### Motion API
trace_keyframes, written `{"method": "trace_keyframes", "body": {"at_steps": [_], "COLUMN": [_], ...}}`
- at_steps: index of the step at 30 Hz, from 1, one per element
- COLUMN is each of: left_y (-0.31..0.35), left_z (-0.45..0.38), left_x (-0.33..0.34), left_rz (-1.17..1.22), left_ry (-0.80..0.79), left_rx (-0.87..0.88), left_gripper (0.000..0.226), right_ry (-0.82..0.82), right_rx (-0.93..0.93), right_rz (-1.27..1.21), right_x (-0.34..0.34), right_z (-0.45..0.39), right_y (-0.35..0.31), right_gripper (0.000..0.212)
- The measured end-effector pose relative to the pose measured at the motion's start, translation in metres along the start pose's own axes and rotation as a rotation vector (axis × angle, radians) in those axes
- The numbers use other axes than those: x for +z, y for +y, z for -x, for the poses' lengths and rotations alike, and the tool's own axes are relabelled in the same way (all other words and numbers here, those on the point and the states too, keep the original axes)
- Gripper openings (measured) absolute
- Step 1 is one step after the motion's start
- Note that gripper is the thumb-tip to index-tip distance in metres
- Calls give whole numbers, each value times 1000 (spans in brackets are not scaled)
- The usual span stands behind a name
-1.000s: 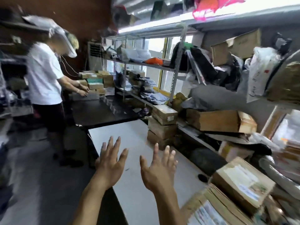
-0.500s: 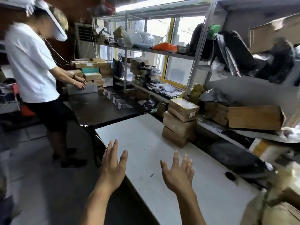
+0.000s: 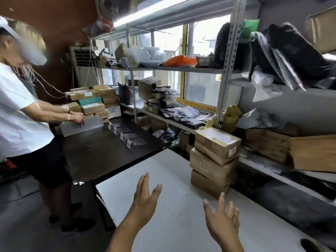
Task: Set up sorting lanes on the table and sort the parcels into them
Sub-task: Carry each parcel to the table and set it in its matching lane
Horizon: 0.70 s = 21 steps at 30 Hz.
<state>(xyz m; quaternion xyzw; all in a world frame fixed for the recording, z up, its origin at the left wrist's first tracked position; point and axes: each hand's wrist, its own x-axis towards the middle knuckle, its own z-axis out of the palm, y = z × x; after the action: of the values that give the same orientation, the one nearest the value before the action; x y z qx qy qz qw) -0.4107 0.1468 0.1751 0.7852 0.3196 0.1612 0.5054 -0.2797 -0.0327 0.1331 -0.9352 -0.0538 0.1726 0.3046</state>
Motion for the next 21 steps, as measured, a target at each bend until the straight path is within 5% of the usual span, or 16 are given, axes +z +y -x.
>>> {"method": "trace_keyframes", "body": {"at_steps": [12,21], "left_y": [51,87], "left_z": [-162,-265], "left_x": [120,178], "left_rz": [339,613], "left_ry": [-317,-373], "left_rx": [-117,-155], "left_gripper": [61,52], "right_ry": [158,285], "right_rx": [70,85], "right_rz": [-391,-750], "right_x": [-45,-88], "right_z": [-125,-256], "right_y": [-12,-55], "right_gripper": [70,64]}}
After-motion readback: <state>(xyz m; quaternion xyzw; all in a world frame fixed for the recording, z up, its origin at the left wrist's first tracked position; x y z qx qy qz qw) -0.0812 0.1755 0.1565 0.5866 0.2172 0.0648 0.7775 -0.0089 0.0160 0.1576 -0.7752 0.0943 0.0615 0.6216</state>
